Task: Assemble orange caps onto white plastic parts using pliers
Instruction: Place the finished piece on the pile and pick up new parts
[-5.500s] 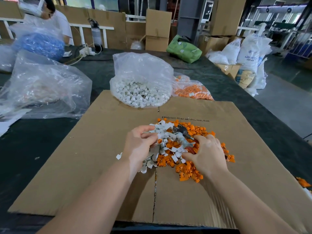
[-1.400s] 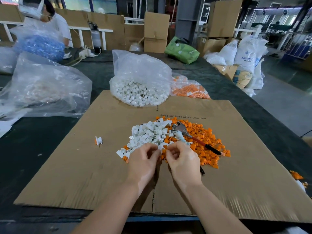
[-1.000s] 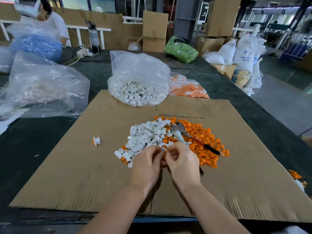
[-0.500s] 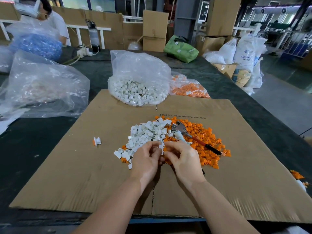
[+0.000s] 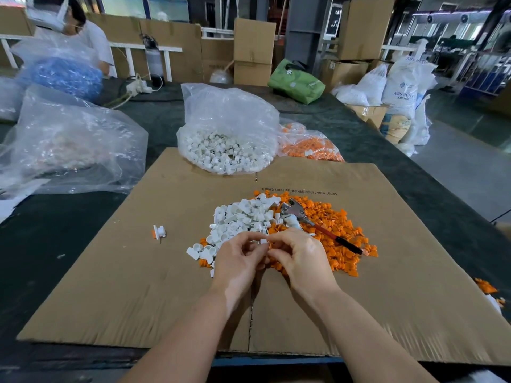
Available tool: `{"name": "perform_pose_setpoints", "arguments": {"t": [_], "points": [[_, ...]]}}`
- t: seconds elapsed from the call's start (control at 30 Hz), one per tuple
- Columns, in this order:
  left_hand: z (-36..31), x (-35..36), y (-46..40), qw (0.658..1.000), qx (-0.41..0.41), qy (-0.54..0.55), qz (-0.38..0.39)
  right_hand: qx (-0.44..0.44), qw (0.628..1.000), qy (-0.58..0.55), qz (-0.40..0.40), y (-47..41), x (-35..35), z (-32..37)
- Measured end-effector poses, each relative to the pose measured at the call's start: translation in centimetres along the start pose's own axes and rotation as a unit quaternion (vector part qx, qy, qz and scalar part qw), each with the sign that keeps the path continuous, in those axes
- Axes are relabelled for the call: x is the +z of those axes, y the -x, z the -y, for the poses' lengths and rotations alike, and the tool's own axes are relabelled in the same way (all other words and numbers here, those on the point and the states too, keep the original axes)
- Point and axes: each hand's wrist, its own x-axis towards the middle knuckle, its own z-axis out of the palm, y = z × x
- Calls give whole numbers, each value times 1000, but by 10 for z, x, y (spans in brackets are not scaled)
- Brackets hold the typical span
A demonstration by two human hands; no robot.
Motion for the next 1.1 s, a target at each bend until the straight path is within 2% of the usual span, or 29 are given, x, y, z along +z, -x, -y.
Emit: {"name": "perform_pose_setpoints", "arguments": {"t": [0.33,0.73,1.1], "points": [[-2,-1,-2,1000,-6,-18,15,18,1000,-20,-8,3,0,-1],[-3,-1,-1,1000,-7,12,15,48,998,-35,-8,4,-1,-1],[-2,-1,2,1000,20,-4,9,117,991,-59,-22,5,3,-2]]}}
